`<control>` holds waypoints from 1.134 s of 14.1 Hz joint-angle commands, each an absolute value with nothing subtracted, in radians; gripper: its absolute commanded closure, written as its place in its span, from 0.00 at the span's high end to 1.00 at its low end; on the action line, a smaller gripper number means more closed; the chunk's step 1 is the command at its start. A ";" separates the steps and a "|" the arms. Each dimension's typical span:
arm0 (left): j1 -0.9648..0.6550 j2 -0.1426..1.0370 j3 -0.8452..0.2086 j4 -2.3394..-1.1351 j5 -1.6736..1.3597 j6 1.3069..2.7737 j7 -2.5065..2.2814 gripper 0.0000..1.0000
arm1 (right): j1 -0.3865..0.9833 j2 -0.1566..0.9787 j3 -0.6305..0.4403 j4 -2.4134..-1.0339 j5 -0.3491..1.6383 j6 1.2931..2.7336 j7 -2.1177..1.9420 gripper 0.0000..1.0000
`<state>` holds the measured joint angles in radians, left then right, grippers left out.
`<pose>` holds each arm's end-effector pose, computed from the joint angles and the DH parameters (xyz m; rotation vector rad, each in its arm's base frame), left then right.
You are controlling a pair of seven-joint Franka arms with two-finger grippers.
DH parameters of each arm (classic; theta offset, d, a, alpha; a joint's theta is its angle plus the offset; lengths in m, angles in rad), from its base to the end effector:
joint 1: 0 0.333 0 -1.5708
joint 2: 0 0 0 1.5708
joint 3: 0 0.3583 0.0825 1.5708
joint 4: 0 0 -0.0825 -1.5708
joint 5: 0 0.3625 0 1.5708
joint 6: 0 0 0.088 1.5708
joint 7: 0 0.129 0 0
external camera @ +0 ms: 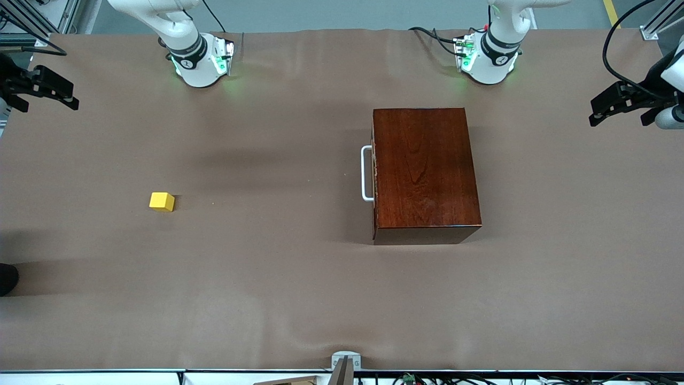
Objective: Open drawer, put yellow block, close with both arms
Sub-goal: 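Move the left gripper toward the white drawer handle of the wooden box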
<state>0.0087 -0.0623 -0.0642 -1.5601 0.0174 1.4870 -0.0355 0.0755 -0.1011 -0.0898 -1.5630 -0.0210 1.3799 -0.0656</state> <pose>0.5015 -0.0268 0.6745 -3.1196 0.0288 0.0155 0.4744 -0.0127 0.6832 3.1295 0.0767 -0.1297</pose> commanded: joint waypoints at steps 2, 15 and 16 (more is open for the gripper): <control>0.009 -0.061 -0.069 -1.546 0.012 1.462 -0.014 1.00 | 0.064 -0.110 -0.075 -1.571 -0.023 1.394 -0.063 1.00; 0.000 -0.006 -0.285 -1.537 0.018 1.457 -0.159 1.00 | 0.066 -0.094 -0.075 -1.551 -0.021 1.396 -0.060 1.00; 0.000 0.018 -0.326 -1.532 0.020 1.457 -0.216 1.00 | 0.064 -0.094 -0.075 -1.549 -0.021 1.396 -0.061 1.00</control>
<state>-0.0020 -0.0348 -0.2514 -1.5589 0.0175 1.4697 -0.1336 0.0756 -0.0972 -0.0837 -1.5627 -0.0208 1.3985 -0.0655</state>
